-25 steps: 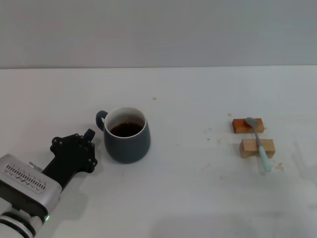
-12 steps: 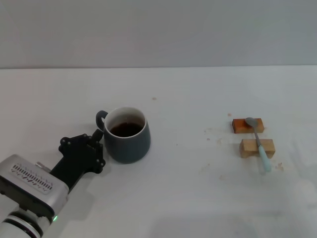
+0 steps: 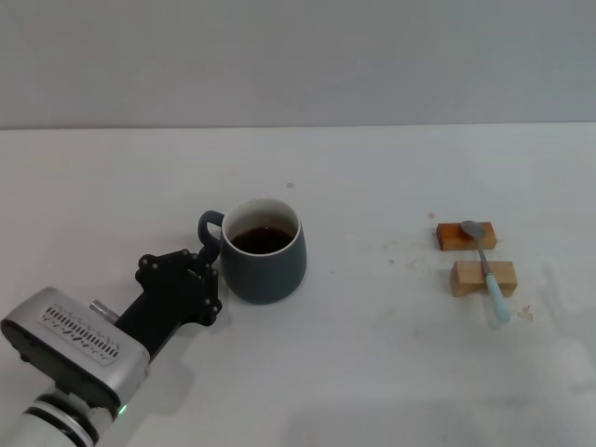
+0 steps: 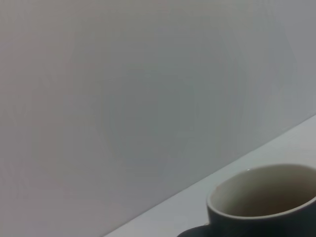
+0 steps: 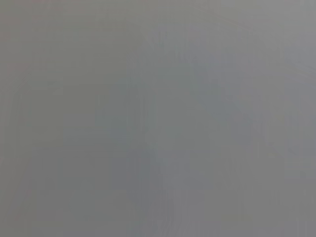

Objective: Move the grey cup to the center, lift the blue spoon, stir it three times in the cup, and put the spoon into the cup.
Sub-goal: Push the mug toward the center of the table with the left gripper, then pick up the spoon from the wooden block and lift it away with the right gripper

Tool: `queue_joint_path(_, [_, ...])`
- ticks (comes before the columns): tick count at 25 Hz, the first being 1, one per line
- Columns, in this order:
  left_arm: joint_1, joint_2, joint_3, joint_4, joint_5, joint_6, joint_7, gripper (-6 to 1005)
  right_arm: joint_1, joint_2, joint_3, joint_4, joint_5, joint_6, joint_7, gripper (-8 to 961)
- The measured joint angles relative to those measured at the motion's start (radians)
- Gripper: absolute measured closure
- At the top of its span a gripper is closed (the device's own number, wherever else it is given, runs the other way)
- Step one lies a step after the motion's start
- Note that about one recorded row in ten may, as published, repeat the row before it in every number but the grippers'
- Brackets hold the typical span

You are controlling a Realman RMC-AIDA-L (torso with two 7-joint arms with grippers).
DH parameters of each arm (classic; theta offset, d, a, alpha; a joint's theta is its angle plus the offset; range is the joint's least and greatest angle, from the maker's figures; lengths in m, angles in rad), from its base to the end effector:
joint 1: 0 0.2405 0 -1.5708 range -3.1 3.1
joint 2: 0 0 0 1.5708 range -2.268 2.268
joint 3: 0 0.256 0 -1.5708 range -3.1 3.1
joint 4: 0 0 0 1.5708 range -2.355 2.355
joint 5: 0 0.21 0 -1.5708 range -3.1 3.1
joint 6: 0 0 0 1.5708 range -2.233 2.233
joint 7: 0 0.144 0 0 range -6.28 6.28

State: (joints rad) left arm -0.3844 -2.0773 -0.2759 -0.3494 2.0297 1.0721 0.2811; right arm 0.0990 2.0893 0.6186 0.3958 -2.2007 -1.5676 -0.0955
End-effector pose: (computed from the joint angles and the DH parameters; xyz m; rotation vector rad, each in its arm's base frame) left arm -0.2981 0.2818 -0.0991 -2.0097 -0.2363 -0.4537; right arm 0.3116 0.2191 -0.0206 -1.4543 0.3321 0.8301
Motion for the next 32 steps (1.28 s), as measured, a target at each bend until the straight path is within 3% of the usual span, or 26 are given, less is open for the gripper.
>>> queue_joint_path(4, [0.035,0.005,-0.021,0.008,-0.006,0.034,0.004,1001,-0.004,0.000,-0.011,0.002,0.002,-0.001,0.000,197])
queue_joint_path(9, [0.149,0.011,-0.105,0.012,-0.009,0.199,-0.029,1001,-0.030,0.000,-0.025,0.018,0.003,-0.005,0.011,197])
queue_joint_path(16, [0.266,0.015,-0.219,0.062,-0.010,0.350,-0.263,1001,-0.038,0.000,-0.096,0.018,0.004,0.011,0.051,197])
queue_joint_path(24, [0.282,0.011,-0.222,0.117,-0.009,0.356,-0.313,1001,-0.042,-0.001,-0.172,0.010,0.004,0.066,0.052,197])
queue_joint_path(32, [0.270,0.011,-0.220,0.123,-0.004,0.343,-0.310,1001,-0.050,0.000,-0.184,-0.003,0.009,0.134,0.053,197])
